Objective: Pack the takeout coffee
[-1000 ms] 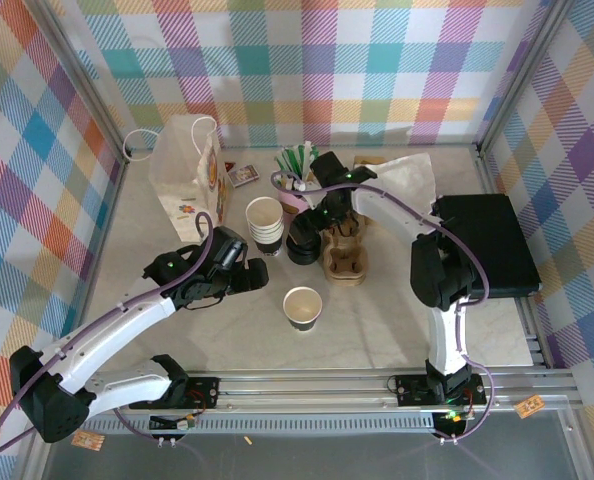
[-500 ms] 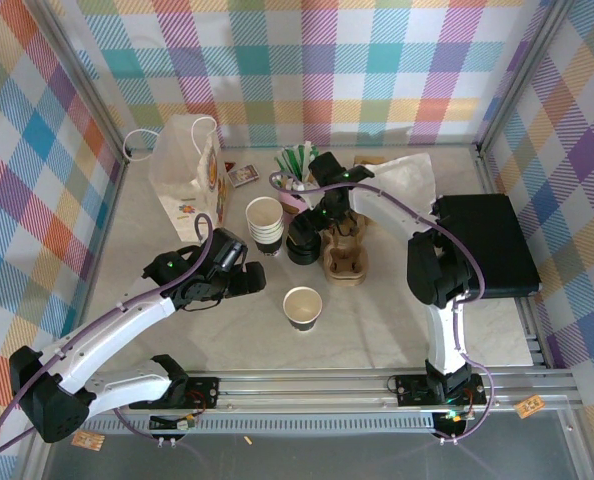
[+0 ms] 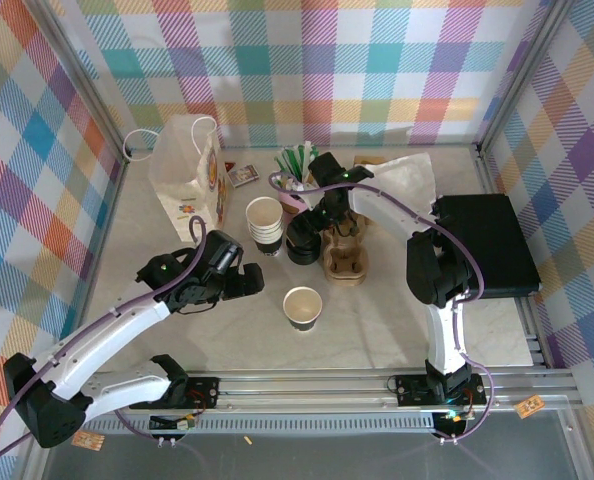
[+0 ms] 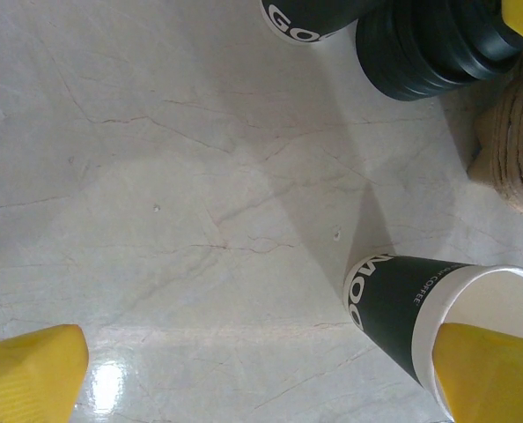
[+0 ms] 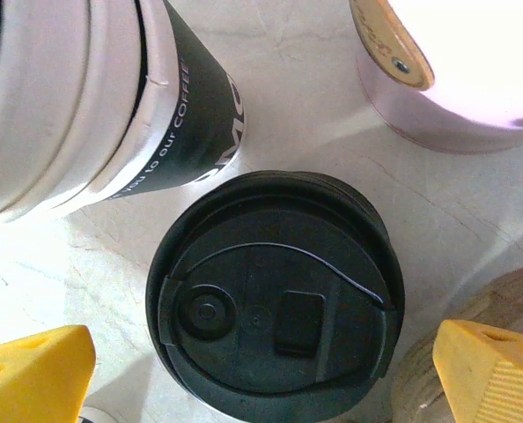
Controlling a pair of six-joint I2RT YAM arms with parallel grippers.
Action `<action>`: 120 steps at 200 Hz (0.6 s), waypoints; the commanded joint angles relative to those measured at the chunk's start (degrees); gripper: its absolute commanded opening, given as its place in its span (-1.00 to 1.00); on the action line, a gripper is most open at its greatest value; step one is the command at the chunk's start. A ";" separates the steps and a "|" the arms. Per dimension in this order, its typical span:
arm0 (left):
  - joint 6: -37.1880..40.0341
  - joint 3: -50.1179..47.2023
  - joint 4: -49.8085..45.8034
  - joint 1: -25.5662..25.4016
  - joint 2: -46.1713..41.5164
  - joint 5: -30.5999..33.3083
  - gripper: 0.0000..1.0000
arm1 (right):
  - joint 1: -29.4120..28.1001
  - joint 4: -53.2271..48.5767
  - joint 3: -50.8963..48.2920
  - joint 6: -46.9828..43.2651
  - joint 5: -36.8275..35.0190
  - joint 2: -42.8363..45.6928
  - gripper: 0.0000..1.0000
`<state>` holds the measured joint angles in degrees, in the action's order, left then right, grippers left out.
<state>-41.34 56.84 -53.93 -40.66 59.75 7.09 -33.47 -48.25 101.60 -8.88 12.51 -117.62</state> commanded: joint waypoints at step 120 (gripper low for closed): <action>-3.29 -0.84 -1.75 0.64 -3.21 0.67 0.98 | -0.97 1.80 -2.77 -2.36 0.96 -0.23 0.95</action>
<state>-43.62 56.73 -54.02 -40.66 57.82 7.11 -33.80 -45.93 99.31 -9.98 12.67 -117.62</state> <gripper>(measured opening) 0.992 0.975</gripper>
